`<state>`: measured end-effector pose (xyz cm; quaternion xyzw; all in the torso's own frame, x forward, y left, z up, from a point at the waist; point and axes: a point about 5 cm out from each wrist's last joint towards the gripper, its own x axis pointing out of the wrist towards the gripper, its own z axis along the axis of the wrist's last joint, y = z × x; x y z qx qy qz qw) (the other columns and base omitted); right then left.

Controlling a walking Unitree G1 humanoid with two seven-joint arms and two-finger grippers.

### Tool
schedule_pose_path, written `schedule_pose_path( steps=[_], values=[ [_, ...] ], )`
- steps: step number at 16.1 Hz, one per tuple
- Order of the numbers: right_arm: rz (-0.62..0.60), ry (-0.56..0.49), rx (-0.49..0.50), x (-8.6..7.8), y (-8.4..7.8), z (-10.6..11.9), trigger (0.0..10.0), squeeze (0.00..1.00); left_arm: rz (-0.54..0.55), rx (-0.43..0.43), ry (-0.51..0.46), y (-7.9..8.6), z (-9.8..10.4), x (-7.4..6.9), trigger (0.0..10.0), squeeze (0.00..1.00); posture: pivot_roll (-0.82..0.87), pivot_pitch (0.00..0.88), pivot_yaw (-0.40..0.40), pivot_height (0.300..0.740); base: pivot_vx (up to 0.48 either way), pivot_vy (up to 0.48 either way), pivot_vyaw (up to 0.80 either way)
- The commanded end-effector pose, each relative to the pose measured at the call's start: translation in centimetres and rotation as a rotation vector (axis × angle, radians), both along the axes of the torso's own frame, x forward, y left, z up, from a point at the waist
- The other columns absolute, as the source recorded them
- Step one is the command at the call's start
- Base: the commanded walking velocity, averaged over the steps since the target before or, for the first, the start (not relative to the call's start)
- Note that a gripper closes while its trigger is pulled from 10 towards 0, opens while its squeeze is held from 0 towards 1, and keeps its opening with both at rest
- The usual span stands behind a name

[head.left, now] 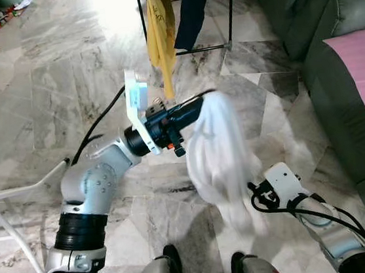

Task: Hang hanger

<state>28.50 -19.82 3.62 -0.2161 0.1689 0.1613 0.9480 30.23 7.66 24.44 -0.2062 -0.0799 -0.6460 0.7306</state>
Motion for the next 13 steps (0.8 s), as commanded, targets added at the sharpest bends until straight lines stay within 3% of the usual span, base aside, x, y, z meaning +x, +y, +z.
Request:
schedule_pose_path(
  steps=[1, 4, 6, 7, 8, 9, 13],
  values=[
    [0.009, 0.023, 0.019, -0.3, 0.2, -0.7, 10.0, 0.0, -0.049, -0.043, -0.055, -0.3, 2.0, -0.8, 0.0, 0.0, -0.13, 0.251, 0.075, 0.74, 0.0, 0.0, 0.0],
    [0.049, 0.014, 0.113, 0.6, 2.4, -0.6, 10.0, 0.0, -0.13, -0.098, -0.06, -0.6, 3.6, -2.0, 0.0, 0.0, -0.13, 0.253, 0.079, 0.74, 0.0, 0.0, 0.0],
    [0.11, 0.01, 0.253, 2.0, 6.3, 0.0, 10.0, 0.0, -0.188, -0.112, -0.054, -1.4, 4.0, -3.3, 0.0, 0.0, -0.12, 0.252, 0.081, 0.74, 0.0, 0.0, 0.0],
    [0.149, 0.001, 0.274, 2.1, 7.2, 0.2, 8.2, 0.0, -0.194, -0.111, -0.052, -1.6, 4.0, -3.5, 0.0, 0.0, -0.12, 0.251, 0.081, 0.74, 0.0, 0.0, 0.0],
    [0.168, -0.001, 0.305, 2.2, 8.1, 0.4, 0.0, 0.0, -0.2, -0.112, -0.052, -1.8, 4.0, -3.7, 0.0, 0.0, -0.11, 0.25, 0.079, 0.74, 0.0, 0.0, 0.0],
    [0.155, -0.006, 0.336, 2.8, 8.9, 0.7, 0.0, 0.0, -0.213, -0.12, -0.045, -1.8, 4.2, -4.1, 0.0, 0.0, -0.1, 0.248, 0.076, 0.74, 0.0, 0.0, 0.0],
    [0.111, 0.008, 0.414, 3.6, 9.5, 1.0, 0.0, 0.0, -0.205, -0.122, -0.039, -1.8, 4.5, -4.4, 0.0, 0.0, -0.08, 0.249, 0.068, 0.74, 0.0, 0.0, 0.0]
  ],
)
